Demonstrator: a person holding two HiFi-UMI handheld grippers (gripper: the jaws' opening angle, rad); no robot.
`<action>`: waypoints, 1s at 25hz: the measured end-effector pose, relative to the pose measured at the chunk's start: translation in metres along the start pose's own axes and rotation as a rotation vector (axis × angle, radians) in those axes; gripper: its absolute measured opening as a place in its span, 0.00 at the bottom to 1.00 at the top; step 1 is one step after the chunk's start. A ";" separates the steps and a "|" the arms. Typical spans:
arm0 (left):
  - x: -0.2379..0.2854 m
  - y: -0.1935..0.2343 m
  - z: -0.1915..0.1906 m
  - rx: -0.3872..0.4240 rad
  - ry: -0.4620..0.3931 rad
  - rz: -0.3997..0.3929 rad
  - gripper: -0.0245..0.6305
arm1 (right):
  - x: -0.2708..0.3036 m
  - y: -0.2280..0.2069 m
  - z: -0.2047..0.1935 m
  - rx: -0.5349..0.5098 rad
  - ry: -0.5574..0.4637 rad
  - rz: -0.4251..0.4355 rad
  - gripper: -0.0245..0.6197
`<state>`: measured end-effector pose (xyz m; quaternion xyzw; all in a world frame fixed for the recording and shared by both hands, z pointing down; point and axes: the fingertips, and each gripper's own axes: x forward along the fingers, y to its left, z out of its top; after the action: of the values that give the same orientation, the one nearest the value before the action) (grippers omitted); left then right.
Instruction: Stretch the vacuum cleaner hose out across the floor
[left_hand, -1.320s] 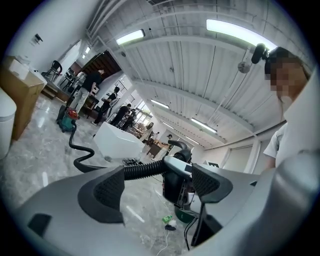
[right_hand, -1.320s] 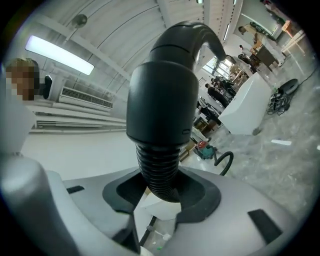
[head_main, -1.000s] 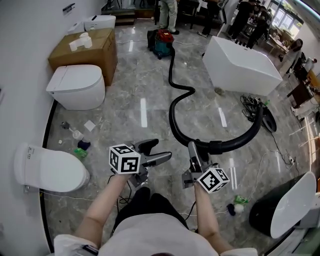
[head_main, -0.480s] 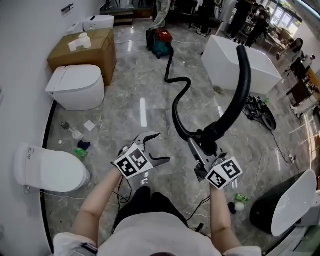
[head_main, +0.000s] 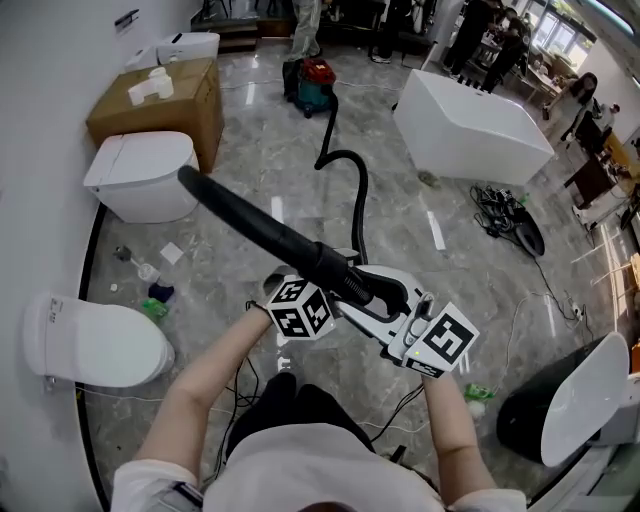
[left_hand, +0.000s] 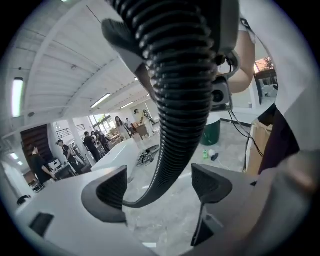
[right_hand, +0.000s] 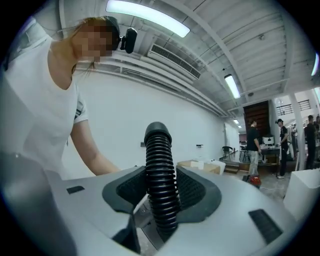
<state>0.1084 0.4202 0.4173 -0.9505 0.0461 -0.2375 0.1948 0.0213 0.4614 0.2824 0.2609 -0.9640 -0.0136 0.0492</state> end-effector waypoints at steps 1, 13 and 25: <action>0.000 -0.002 0.009 0.000 -0.037 0.006 0.66 | 0.004 0.009 0.001 -0.016 0.007 0.028 0.33; -0.031 0.031 0.004 -0.409 -0.229 0.274 0.32 | 0.027 0.031 0.007 -0.074 -0.030 0.053 0.39; -0.148 0.113 -0.092 -1.334 -0.627 0.721 0.32 | -0.029 -0.065 -0.031 0.416 -0.252 -0.283 0.39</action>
<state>-0.0645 0.3106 0.3834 -0.8155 0.4238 0.1936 -0.3433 0.0820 0.4198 0.3074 0.3934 -0.8987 0.1453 -0.1282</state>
